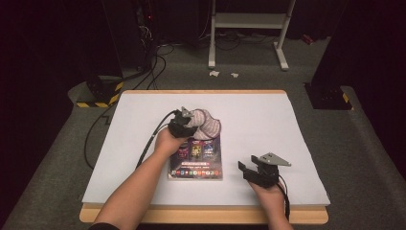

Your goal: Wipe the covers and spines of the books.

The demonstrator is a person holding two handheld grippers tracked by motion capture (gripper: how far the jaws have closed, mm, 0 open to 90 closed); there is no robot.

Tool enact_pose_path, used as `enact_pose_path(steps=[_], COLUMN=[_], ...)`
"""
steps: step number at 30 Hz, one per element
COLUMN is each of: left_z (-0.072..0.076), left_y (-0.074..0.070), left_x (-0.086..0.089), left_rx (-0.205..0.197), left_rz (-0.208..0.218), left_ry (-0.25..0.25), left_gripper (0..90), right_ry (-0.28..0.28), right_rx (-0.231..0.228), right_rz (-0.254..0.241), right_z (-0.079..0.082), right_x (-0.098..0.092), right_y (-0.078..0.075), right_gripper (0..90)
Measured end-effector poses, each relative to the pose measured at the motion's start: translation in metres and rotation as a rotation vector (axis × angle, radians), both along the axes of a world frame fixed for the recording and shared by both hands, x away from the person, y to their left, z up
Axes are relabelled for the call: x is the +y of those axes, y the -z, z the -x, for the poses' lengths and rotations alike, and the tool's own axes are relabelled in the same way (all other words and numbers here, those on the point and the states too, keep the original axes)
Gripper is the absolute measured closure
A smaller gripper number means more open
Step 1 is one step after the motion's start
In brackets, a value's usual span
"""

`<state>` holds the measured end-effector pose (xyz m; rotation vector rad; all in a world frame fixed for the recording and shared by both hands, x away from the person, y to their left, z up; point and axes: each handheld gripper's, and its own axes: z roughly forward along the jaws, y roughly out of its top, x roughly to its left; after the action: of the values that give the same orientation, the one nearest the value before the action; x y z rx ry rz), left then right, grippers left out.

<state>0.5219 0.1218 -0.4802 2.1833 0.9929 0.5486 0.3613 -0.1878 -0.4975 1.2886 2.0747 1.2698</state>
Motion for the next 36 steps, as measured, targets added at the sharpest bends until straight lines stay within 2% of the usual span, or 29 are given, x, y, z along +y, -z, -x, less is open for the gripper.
enact_pose_path(steps=[9,12,15,24,36], left_z=[-0.002,-0.002,-0.001,0.000,0.007], left_y=[0.001,0.001,0.001,0.002,0.001], left_x=[-0.045,-0.053,-0.053,-0.018,0.052], left_rx=[0.013,0.021,0.022,0.021,-0.003], left_rz=[0.035,0.060,0.053,0.047,0.021], left_ry=[0.047,0.051,0.053,-0.001,-0.112], left_gripper=[57.8,57.4,57.3,57.4,57.5], right_ry=[0.000,0.000,0.001,-0.001,0.002], right_rx=[0.005,0.002,0.002,0.003,-0.001], right_rz=[-0.007,-0.008,-0.010,-0.003,0.010], right_z=[0.000,0.000,0.000,0.000,0.001], right_x=[-0.002,-0.002,-0.002,-0.001,0.001], right_y=[0.000,0.000,0.000,0.001,0.000], right_gripper=[37.0,37.0,37.0,37.0,37.0])
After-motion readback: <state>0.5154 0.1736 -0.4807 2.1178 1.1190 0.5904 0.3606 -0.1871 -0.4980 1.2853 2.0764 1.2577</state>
